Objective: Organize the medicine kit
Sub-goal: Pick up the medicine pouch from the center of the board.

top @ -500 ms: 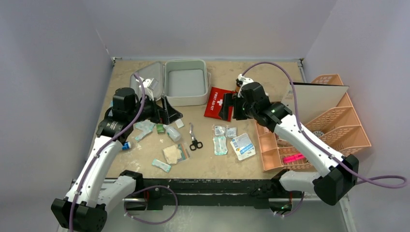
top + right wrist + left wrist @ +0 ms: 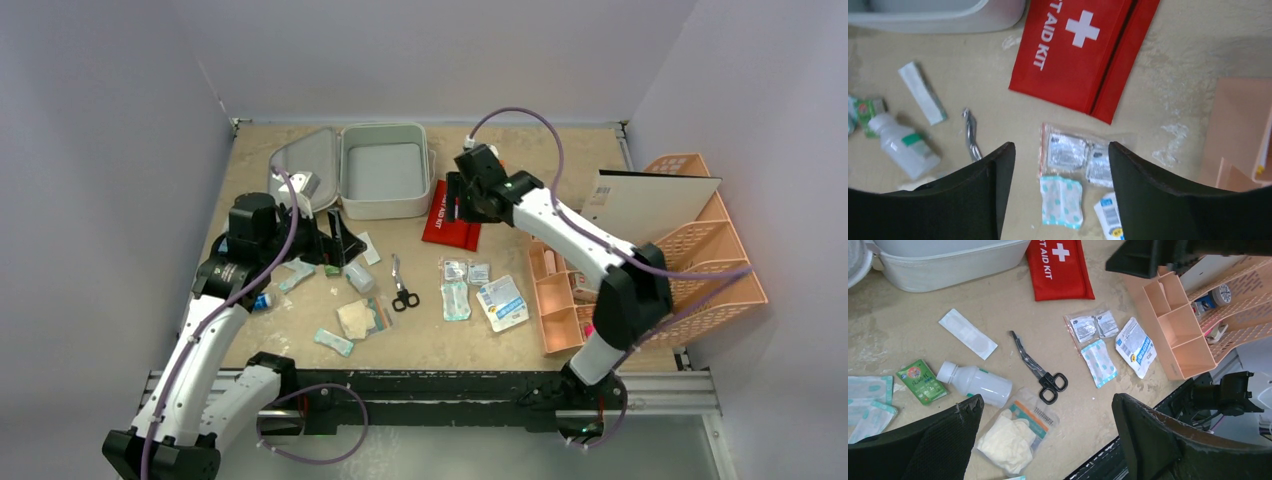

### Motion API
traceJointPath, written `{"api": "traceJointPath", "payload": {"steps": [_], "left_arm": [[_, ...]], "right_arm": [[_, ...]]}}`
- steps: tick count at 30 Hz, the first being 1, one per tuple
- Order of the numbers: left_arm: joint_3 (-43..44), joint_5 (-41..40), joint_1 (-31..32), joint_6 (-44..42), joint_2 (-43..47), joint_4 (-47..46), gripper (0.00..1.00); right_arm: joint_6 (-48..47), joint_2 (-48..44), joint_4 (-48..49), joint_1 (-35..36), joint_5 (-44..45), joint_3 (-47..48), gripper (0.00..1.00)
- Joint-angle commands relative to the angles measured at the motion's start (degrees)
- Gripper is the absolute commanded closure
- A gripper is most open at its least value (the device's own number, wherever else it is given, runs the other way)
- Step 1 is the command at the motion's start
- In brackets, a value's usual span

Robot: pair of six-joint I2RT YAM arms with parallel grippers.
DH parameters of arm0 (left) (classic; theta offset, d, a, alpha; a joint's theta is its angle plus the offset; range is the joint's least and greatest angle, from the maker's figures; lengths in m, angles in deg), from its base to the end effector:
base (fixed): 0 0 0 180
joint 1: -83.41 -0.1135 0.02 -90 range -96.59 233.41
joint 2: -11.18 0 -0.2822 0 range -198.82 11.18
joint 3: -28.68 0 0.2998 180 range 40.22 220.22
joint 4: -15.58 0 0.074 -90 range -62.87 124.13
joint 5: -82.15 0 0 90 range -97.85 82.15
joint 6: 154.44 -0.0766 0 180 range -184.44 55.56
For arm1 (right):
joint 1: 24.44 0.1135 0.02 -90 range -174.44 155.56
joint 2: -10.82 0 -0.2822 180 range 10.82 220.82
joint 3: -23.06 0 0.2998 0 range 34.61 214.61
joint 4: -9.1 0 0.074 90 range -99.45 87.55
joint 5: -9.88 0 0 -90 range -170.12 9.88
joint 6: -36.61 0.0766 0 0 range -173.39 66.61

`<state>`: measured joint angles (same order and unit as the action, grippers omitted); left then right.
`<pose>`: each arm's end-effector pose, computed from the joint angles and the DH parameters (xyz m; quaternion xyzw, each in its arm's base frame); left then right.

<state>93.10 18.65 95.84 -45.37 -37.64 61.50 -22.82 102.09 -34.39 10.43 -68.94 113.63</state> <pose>0.2329 -0.0863 0.3346 0.0650 0.8495 -0.3228 0.4122 0.3637 0.2354 0.2880 0.0035 0.9175 0.1339 0.3744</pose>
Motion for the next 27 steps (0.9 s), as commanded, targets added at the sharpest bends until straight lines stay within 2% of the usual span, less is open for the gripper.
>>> {"api": "traceJointPath", "payload": {"steps": [1,8,14,19,27], "left_arm": [[0.1,-2.2,-0.1,-1.6,1.5,0.0,0.01],[0.3,-1.8,-0.1,-1.7,1.3,-0.3,0.02],[0.1,-1.7,-0.1,-1.6,1.9,-0.1,0.02],[0.0,-1.3,-0.1,-1.4,2.5,-0.3,0.03],[-0.1,-0.8,-0.1,-1.4,2.2,-0.2,0.03]], "right_arm": [[0.0,9.5,-3.5,-0.1,8.8,6.4,0.37],[0.6,19.6,-1.9,-0.8,7.9,10.1,0.50],[1.1,21.5,-1.1,-2.9,10.2,9.1,0.53],[1.2,21.4,1.1,-5.2,8.0,8.5,0.59],[2.4,24.7,0.8,-6.5,6.6,12.0,0.60]]}}
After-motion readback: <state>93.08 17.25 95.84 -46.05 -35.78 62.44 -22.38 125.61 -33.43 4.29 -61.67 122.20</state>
